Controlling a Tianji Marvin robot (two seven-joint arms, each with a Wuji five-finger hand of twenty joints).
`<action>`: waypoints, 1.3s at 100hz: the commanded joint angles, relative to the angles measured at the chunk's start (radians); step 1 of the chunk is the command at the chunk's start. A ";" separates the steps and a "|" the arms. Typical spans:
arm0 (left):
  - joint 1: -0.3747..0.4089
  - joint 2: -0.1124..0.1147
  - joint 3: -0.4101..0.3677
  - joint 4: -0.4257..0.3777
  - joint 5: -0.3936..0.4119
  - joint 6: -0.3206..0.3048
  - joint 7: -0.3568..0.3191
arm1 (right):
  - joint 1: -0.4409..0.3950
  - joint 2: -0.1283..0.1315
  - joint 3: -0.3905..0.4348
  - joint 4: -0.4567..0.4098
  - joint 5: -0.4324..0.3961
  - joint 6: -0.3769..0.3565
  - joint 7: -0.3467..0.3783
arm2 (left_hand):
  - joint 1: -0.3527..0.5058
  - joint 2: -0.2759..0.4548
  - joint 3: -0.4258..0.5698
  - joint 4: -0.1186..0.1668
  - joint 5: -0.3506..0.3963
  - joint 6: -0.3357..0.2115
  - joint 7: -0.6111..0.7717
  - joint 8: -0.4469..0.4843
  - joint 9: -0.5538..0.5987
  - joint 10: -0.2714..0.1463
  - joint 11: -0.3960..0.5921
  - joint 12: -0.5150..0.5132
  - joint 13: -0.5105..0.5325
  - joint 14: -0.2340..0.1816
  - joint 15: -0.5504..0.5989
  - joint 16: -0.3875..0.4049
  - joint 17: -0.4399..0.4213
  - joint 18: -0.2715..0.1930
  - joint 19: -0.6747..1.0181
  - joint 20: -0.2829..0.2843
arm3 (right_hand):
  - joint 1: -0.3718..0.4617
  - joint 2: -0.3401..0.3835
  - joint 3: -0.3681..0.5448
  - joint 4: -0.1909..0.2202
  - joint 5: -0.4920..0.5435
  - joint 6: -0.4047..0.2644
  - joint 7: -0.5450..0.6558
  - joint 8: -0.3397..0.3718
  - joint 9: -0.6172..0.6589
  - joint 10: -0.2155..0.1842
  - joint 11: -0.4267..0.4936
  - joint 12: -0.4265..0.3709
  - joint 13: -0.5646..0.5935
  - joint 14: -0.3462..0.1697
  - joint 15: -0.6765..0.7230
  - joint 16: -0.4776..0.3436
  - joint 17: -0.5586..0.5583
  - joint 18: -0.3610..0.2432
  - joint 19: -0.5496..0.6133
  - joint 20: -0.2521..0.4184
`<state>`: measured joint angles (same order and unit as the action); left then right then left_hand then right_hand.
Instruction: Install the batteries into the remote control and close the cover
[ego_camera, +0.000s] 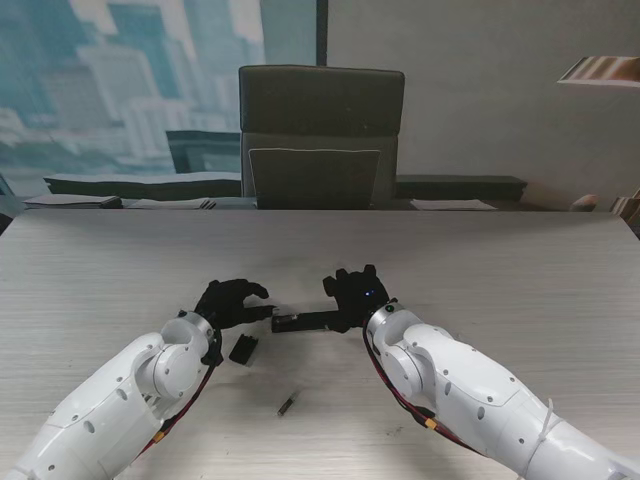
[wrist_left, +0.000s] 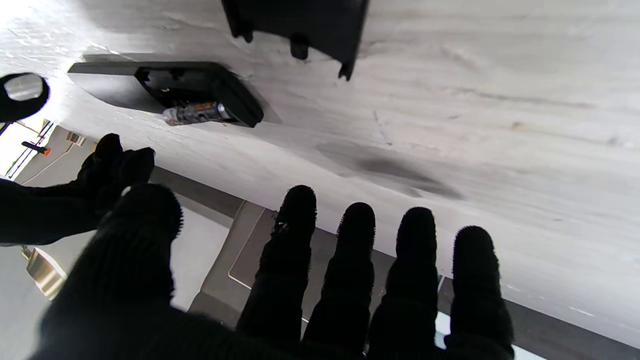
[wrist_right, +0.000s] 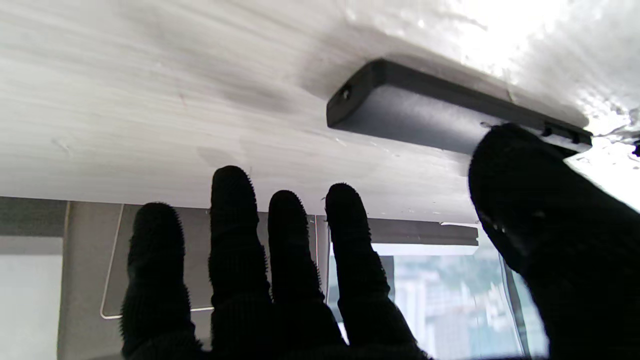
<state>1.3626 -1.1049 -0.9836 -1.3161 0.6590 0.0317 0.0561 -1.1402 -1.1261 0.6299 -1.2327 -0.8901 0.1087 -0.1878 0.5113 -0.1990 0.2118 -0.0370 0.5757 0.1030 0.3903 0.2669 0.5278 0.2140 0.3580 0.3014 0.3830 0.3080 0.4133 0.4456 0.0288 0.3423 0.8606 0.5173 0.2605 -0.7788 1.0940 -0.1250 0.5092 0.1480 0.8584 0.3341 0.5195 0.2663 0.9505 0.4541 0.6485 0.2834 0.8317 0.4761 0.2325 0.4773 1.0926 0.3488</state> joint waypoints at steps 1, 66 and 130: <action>-0.007 -0.010 0.006 -0.013 0.003 0.009 -0.006 | -0.016 0.006 0.000 0.008 -0.001 -0.010 0.013 | -0.030 0.034 -0.034 0.032 0.026 0.019 0.021 0.016 0.035 0.017 0.028 0.016 0.028 0.032 0.035 0.020 0.015 -0.003 0.064 0.025 | -0.038 -0.018 -0.014 -0.016 0.022 0.027 -0.010 -0.014 -0.009 0.039 0.007 -0.008 -0.011 0.007 0.016 0.005 -0.011 0.024 -0.002 -0.010; -0.049 -0.010 0.058 -0.030 0.068 0.130 -0.005 | -0.032 0.011 -0.025 0.027 -0.012 0.019 0.011 | -0.025 0.033 -0.066 0.069 0.182 0.023 0.355 0.170 0.275 -0.016 0.296 0.188 0.197 0.117 0.318 0.188 0.126 0.048 0.357 0.142 | 0.035 -0.008 0.025 0.007 0.194 -0.039 0.069 0.046 0.088 0.042 0.035 0.002 0.054 0.025 0.080 0.027 0.032 0.025 0.058 0.014; -0.138 0.006 0.164 -0.028 0.092 0.191 -0.123 | -0.048 0.011 -0.032 0.008 -0.003 0.026 0.028 | -0.052 0.026 -0.025 0.066 0.243 0.000 0.504 0.232 0.369 -0.039 0.380 0.227 0.245 0.124 0.335 0.172 0.150 0.064 0.335 0.131 | 0.052 -0.012 0.055 0.010 0.290 -0.078 0.140 0.113 0.135 0.038 0.036 0.004 0.078 0.031 0.092 0.027 0.043 0.031 0.064 0.020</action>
<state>1.2353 -1.0996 -0.8250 -1.3385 0.7521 0.2183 -0.0459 -1.1669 -1.1159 0.6084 -1.2300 -0.8968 0.1364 -0.1858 0.4995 -0.1734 0.1858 0.0003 0.7771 0.1215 0.8541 0.4730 0.8643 0.1919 0.6975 0.5025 0.6009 0.3982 0.7200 0.6218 0.1705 0.3780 1.1846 0.6343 0.2988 -0.7788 1.1182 -0.1256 0.7319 0.1350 1.0039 0.4545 0.6482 0.2815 0.9764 0.4538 0.7175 0.2844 0.9131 0.4898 0.2744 0.4776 1.1327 0.3573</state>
